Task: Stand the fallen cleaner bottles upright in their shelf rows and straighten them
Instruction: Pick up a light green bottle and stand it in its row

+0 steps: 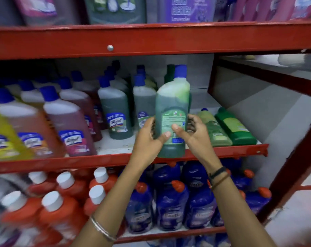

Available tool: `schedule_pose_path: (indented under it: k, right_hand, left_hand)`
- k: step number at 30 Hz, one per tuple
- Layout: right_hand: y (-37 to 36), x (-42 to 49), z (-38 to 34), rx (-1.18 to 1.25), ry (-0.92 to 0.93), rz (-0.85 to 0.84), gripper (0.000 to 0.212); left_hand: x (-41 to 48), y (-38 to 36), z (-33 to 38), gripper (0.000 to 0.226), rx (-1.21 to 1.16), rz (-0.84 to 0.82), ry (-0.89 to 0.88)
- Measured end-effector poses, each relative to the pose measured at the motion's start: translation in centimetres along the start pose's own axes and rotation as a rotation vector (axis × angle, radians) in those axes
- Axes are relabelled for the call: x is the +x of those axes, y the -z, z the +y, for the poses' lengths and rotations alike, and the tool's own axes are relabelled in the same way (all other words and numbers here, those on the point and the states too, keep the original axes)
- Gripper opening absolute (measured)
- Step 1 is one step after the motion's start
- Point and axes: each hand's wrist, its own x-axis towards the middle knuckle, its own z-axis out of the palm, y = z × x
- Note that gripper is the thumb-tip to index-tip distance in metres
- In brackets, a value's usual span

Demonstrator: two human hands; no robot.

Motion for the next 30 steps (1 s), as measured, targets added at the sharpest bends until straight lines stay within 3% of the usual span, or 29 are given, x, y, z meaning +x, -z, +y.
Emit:
schedule_pose_path:
  k: [9, 14, 18, 21, 25, 28, 30]
  right_hand:
    - [-10.2, 1.4, 0.1, -0.201, 0.083, -0.143, 0.052]
    - [-12.7, 1.2, 2.0, -0.127, 0.019, -0.199, 0.046]
    - [-13.4, 1.0, 2.9, -0.238, 0.018, -0.152, 0.053]
    - [-14.1, 0.6, 2.0, -0.236, 0.025, -0.198, 0.048]
    - [-15.2, 0.9, 1.7, -0.404, 0.036, -0.142, 0.075]
    - [-15.4, 1.1, 1.7, -0.305, 0.022, -0.124, 0.06]
    - [-14.7, 1.2, 1.7, -0.168, -0.017, -0.203, 0.05]
  left_hand:
    - [-0.1, 8.9, -3.8, 0.053, 0.216, 0.219, -0.031]
    - [-0.1, 10.6, -6.9, 0.052, 0.203, 0.29, -0.029]
    - [-0.9, 10.9, -8.5, 0.047, 0.277, 0.334, -0.089]
    - [-1.2, 10.9, -8.5, 0.027, 0.335, 0.386, -0.212]
    - [-1.6, 11.1, -8.1, 0.032, 0.365, 0.383, -0.313]
    - [-1.0, 11.1, -8.2, 0.039, 0.358, 0.336, -0.224]
    - [-0.6, 11.0, -8.5, 0.053, 0.368, 0.282, -0.125]
